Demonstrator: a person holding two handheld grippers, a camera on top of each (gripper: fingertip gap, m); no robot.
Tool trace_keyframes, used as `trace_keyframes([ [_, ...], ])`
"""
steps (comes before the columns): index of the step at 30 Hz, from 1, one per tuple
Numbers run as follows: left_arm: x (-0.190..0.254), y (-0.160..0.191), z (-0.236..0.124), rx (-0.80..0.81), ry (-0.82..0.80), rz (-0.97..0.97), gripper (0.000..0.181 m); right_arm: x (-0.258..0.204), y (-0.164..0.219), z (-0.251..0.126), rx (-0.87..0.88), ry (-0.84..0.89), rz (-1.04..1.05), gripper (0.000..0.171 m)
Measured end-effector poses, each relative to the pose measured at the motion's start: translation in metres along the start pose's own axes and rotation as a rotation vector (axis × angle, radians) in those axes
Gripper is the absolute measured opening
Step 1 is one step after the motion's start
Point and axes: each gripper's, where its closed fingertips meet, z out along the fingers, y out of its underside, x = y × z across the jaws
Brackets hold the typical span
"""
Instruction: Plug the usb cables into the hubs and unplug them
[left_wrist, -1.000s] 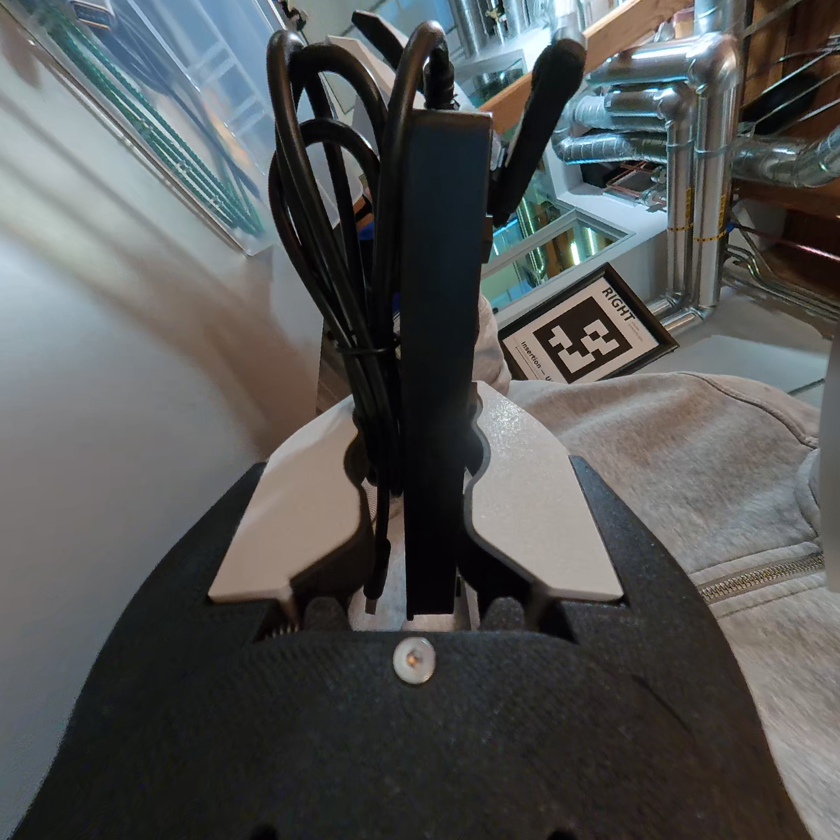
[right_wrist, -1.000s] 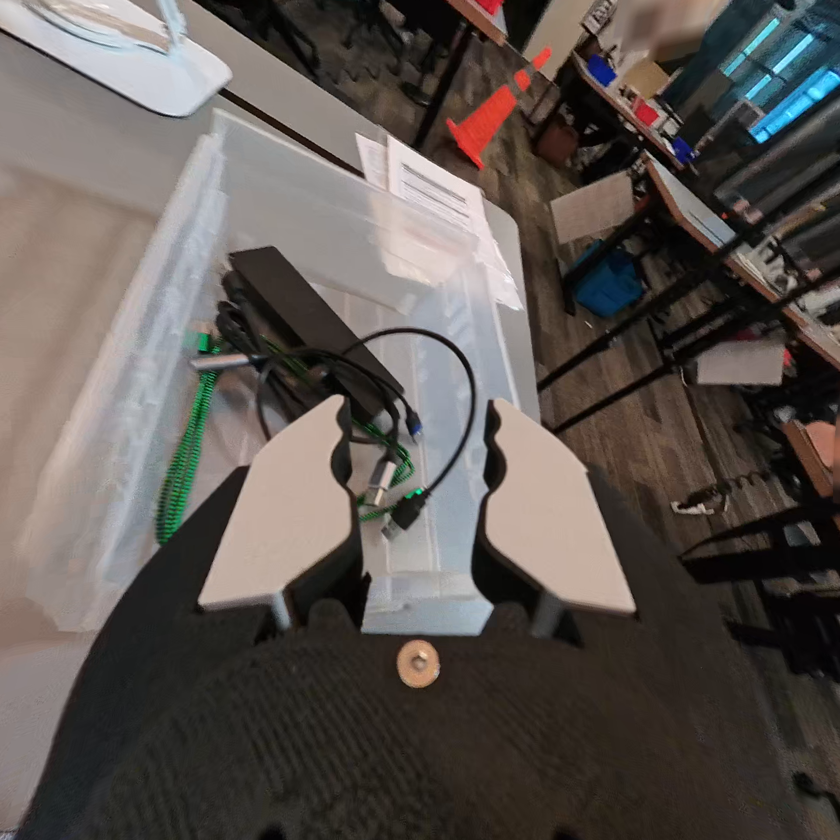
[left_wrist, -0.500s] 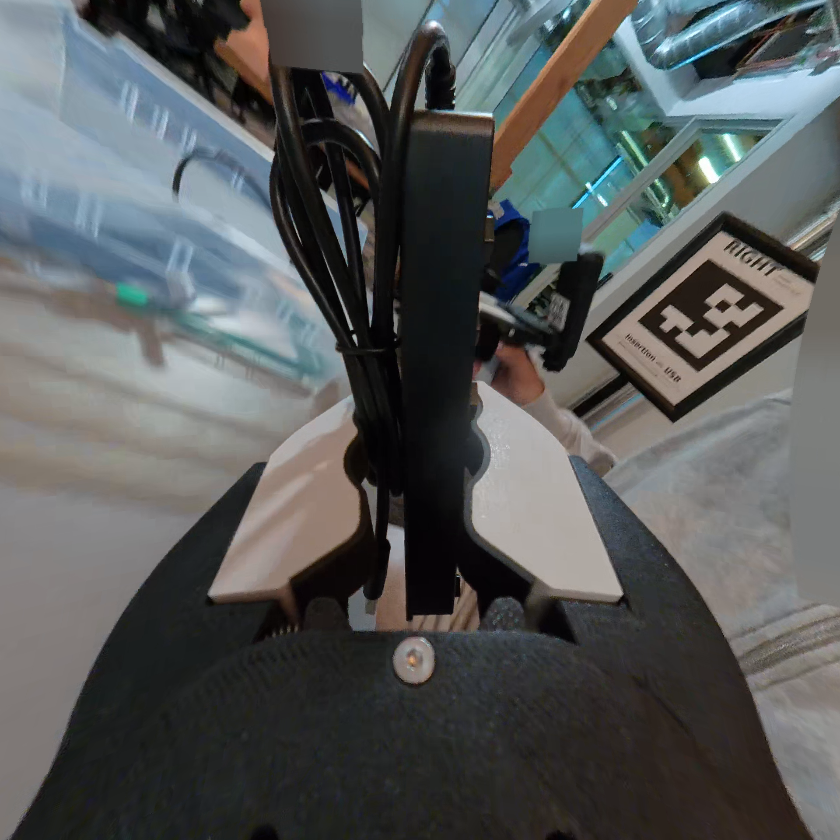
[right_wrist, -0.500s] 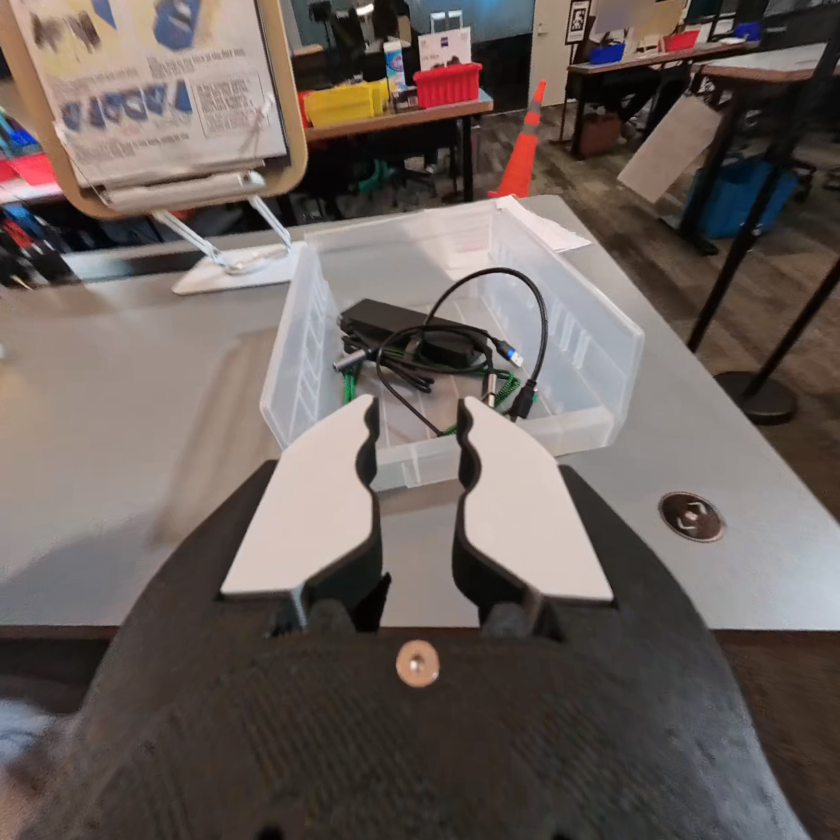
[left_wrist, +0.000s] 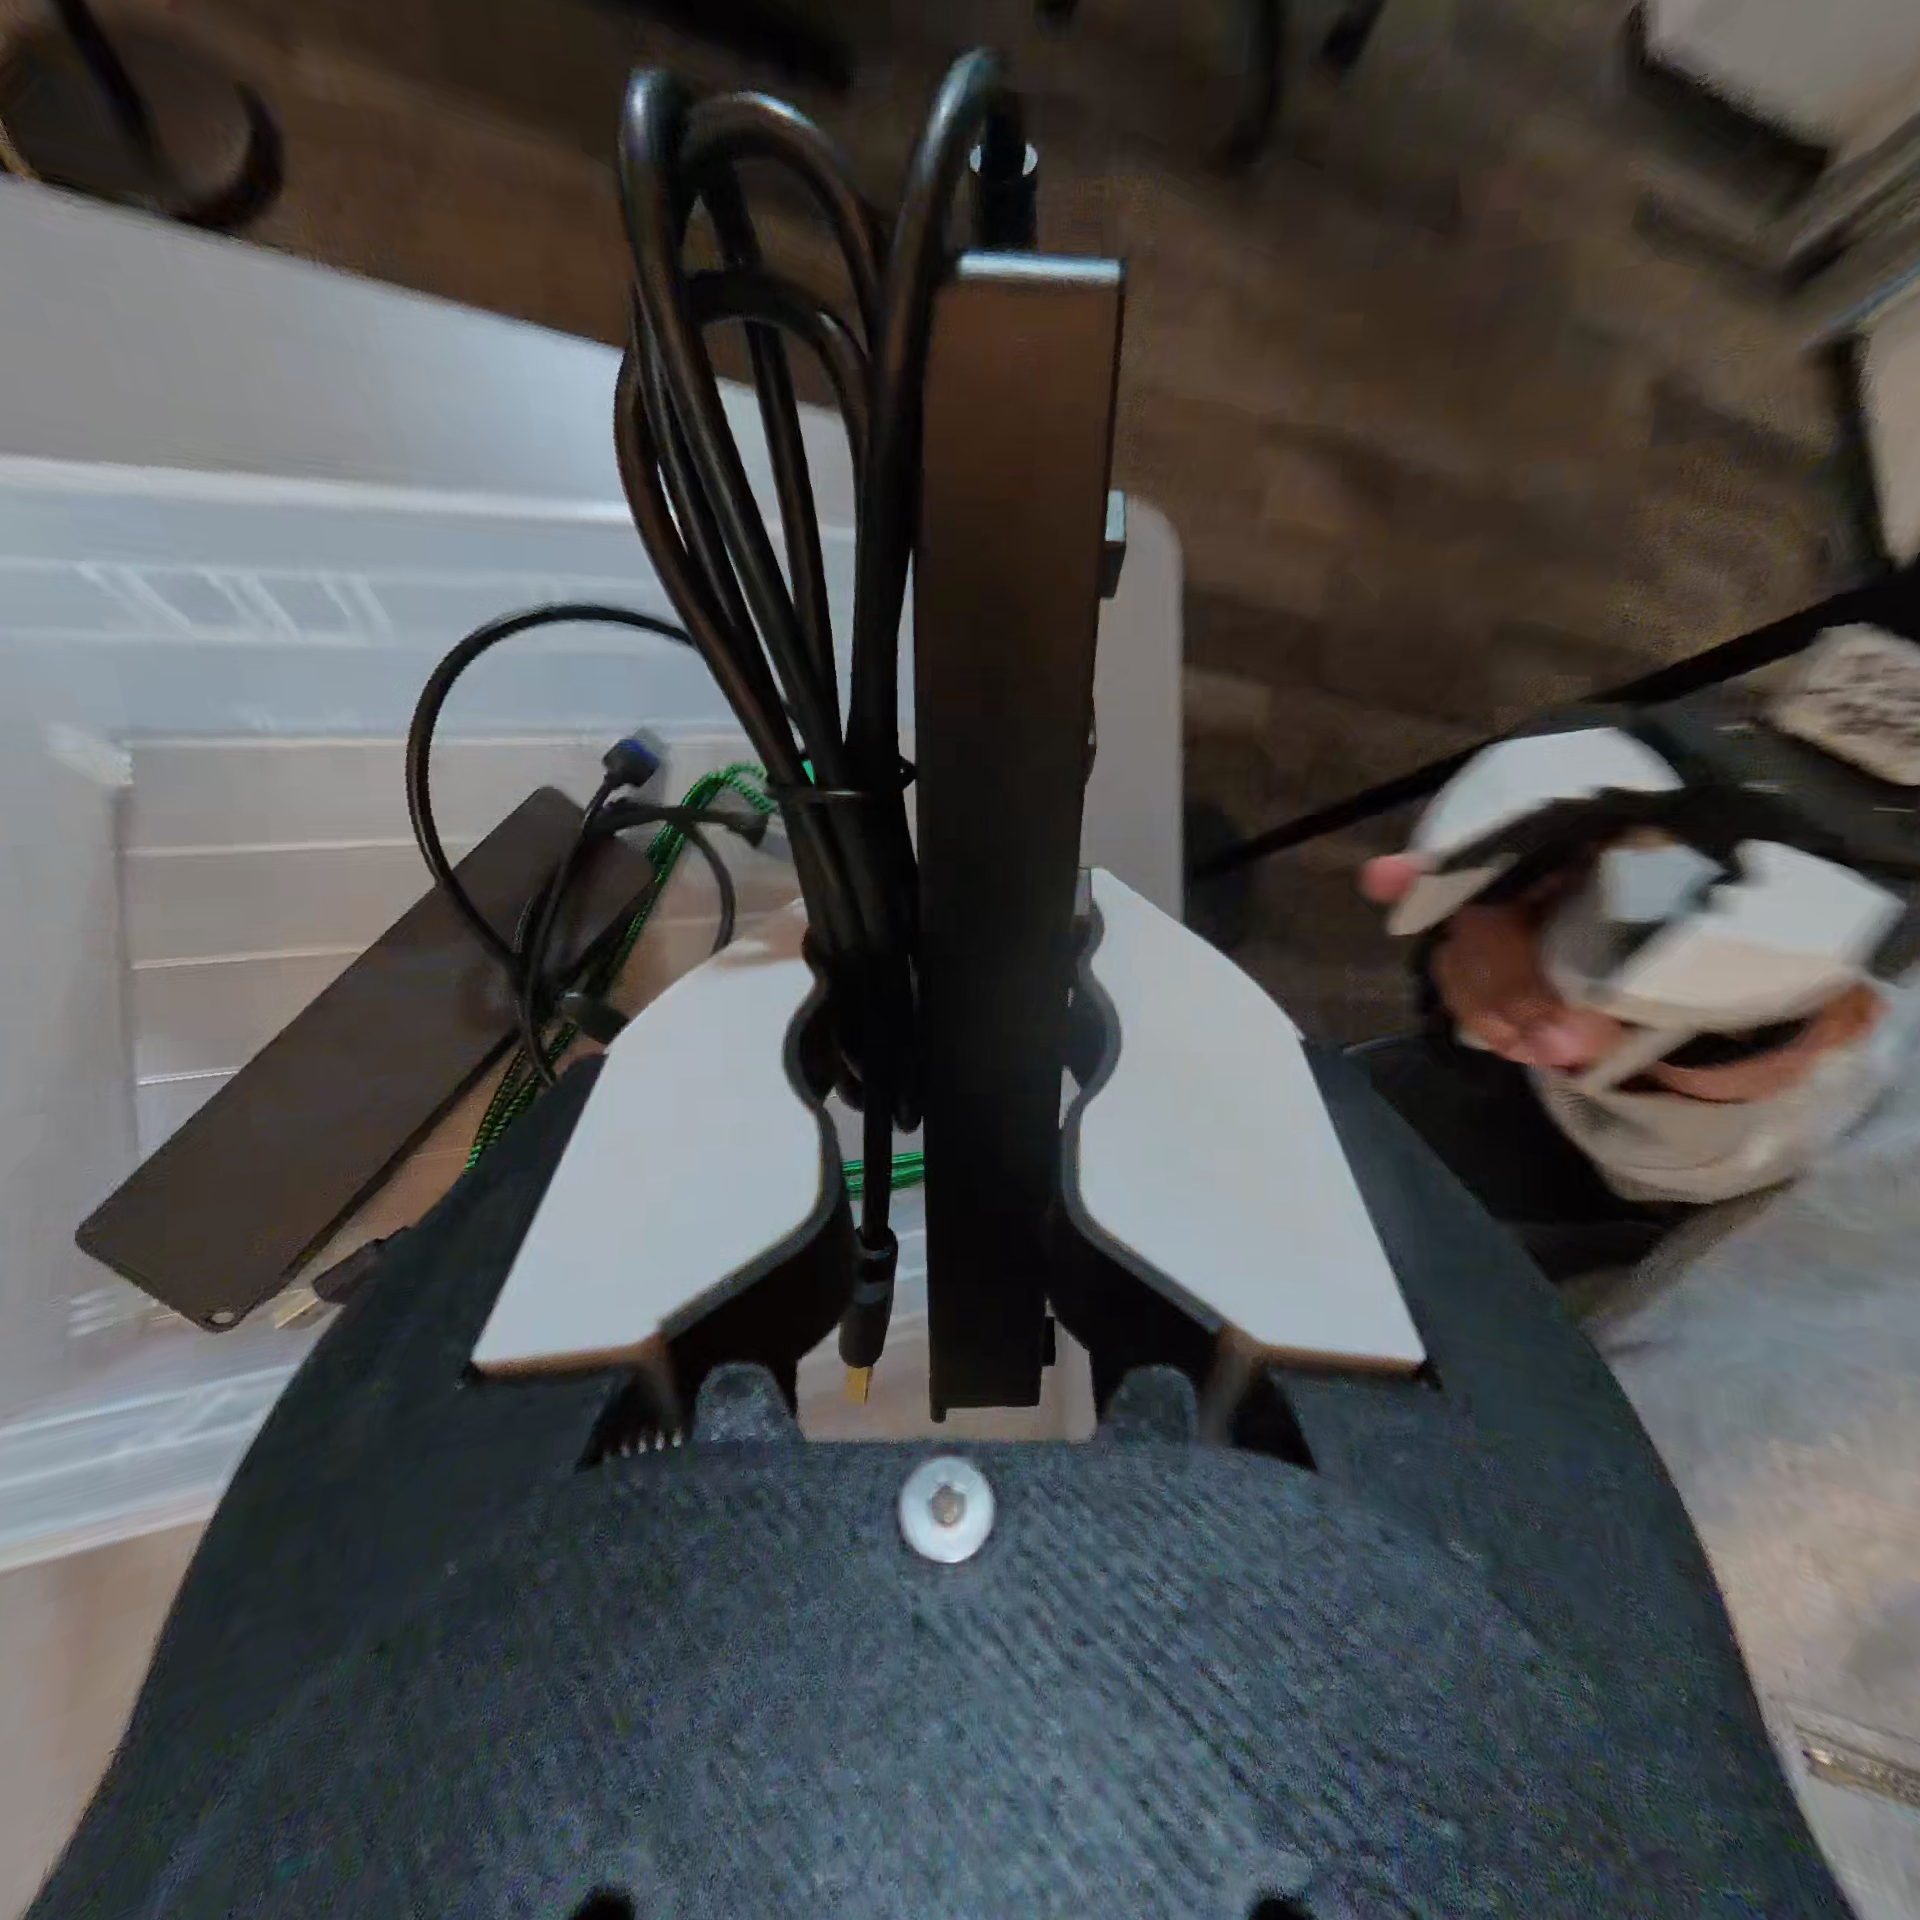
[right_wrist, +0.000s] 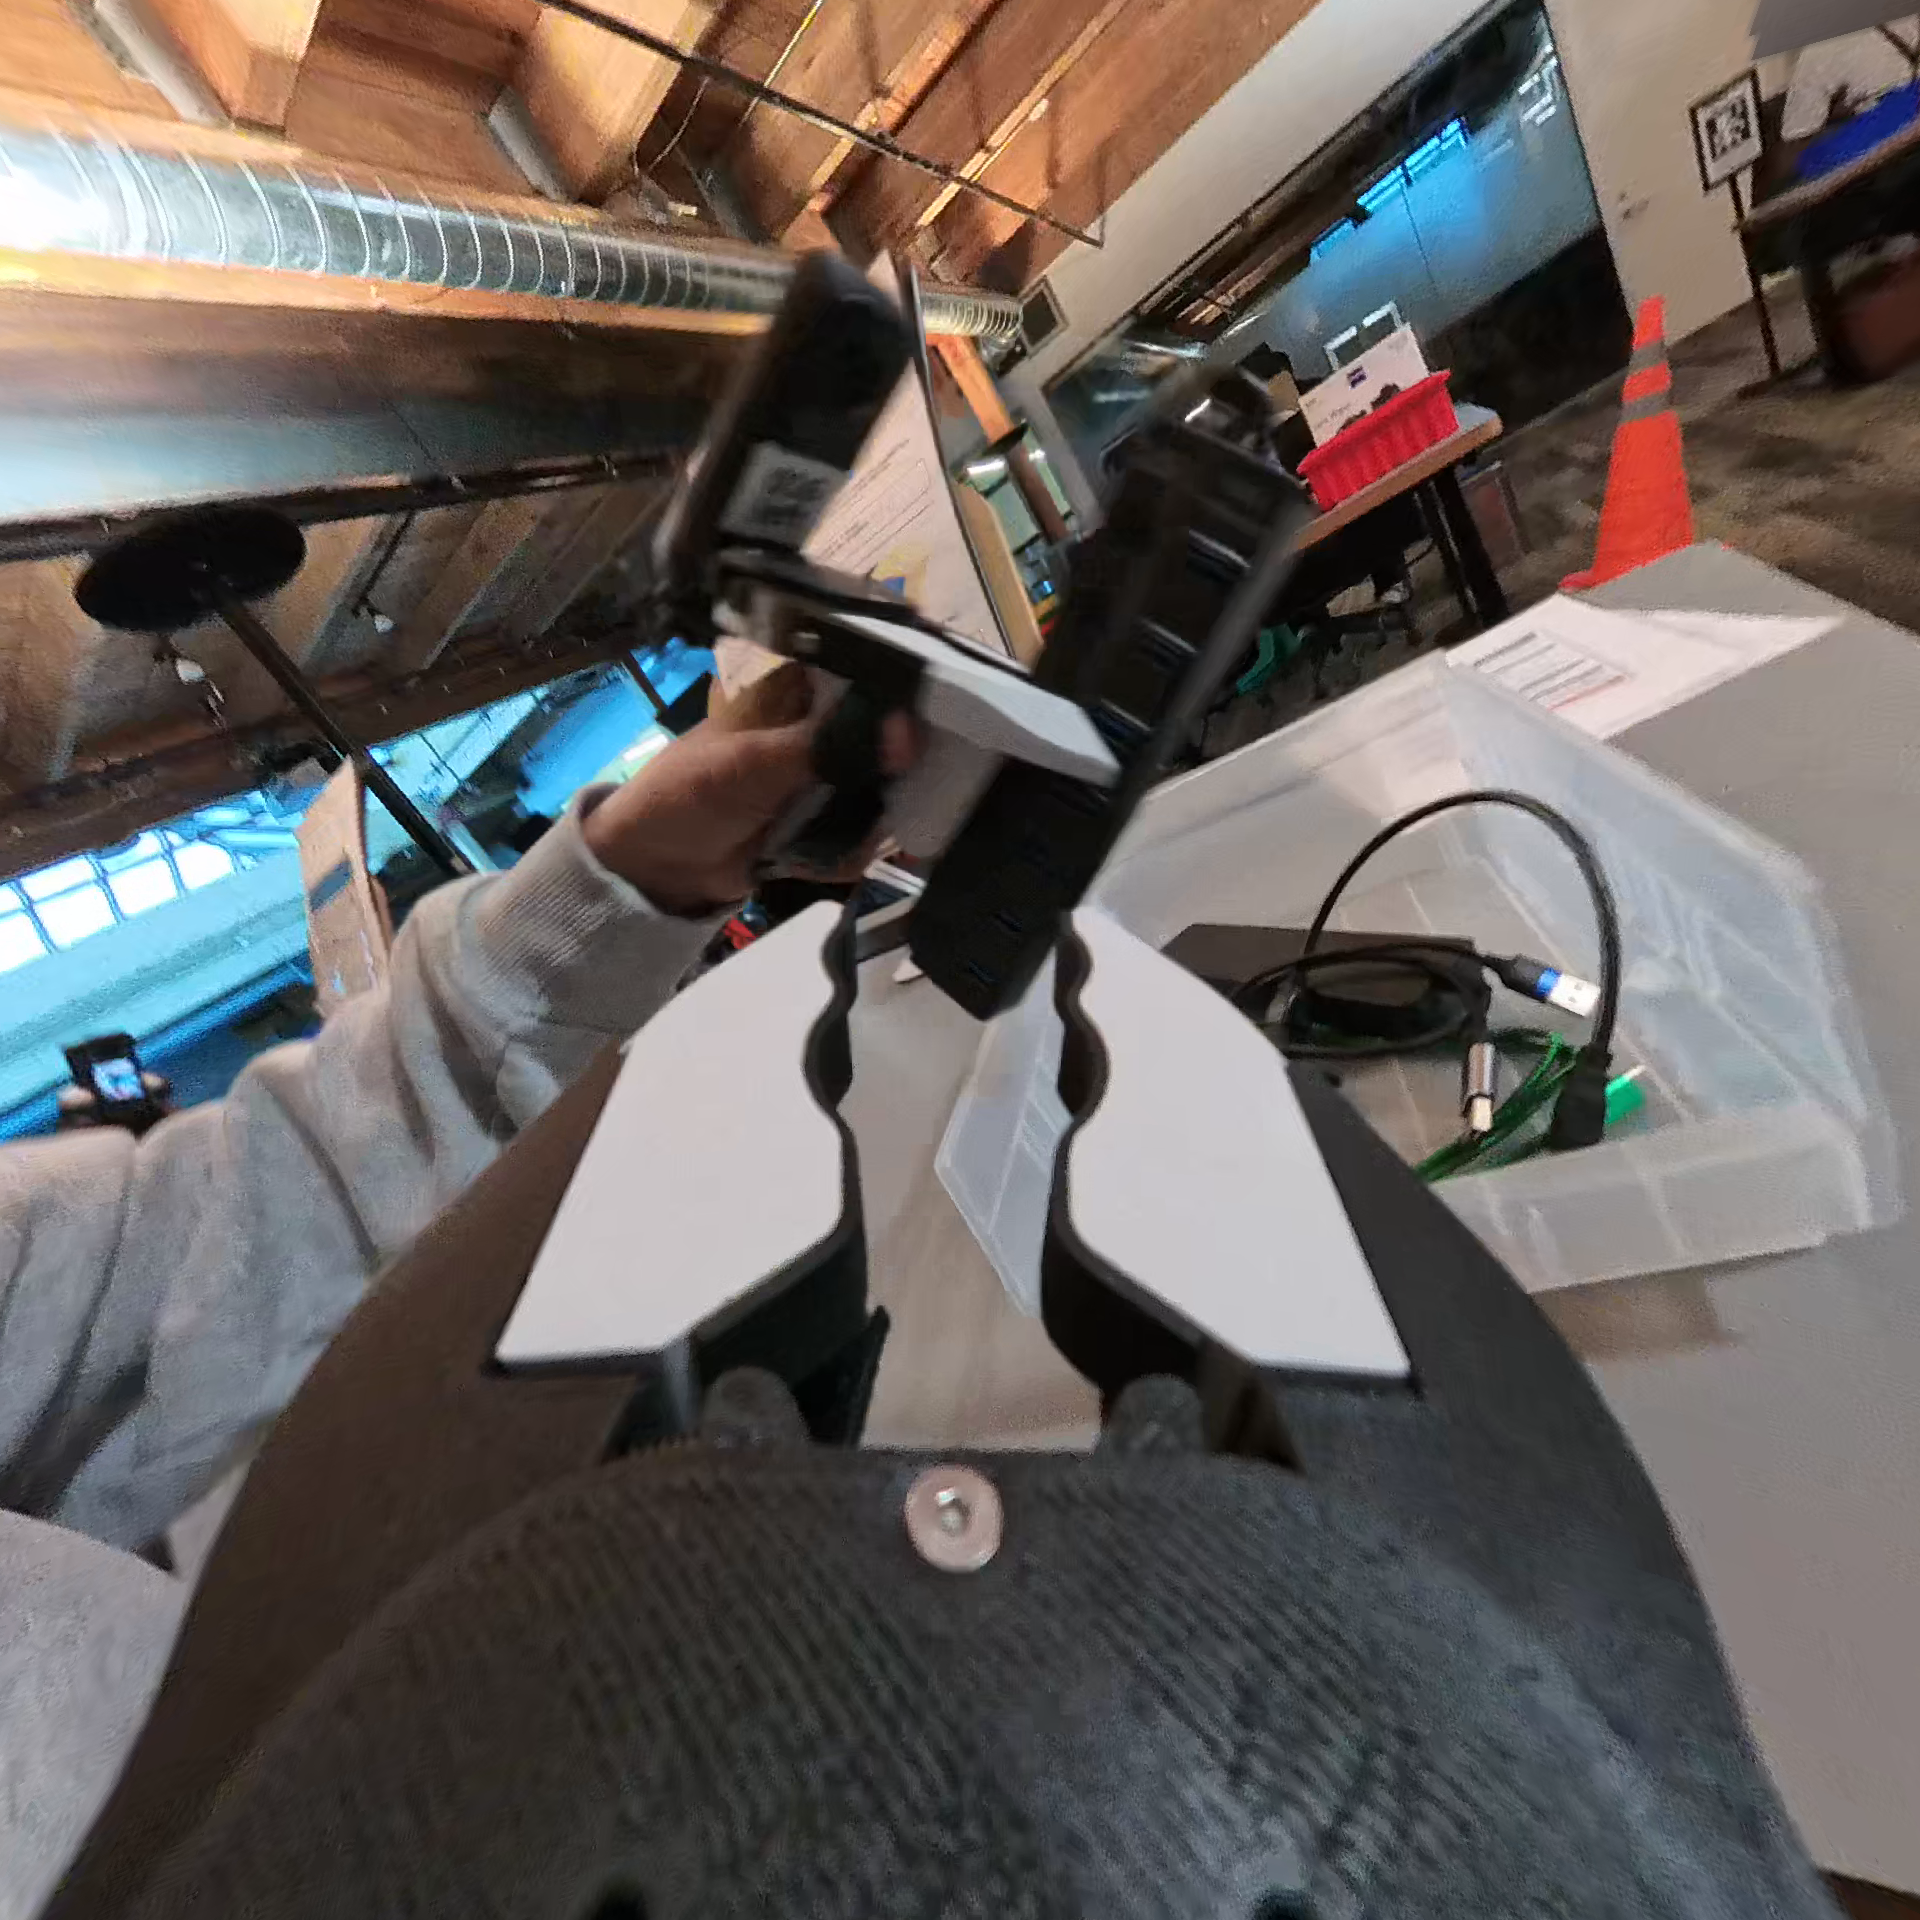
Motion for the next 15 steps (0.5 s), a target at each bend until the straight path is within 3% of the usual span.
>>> trace_keyframes([
  [3, -0.012, 0.014, 0.03, -0.172, -0.006, -0.013, 0.044, -0.007, -0.009, -0.004, 0.01, 0.003, -0.082, 0.035],
  [8, -0.024, 0.049, 0.061, -0.411, -0.007, -0.029, 0.044, -0.018, -0.018, -0.011, 0.066, -0.054, -0.044, 0.035],
  [15, -0.02, 0.073, 0.088, -0.552, 0.109, -0.097, 0.045, -0.001, 0.0, -0.019, 0.007, 0.004, 0.004, 0.035],
])
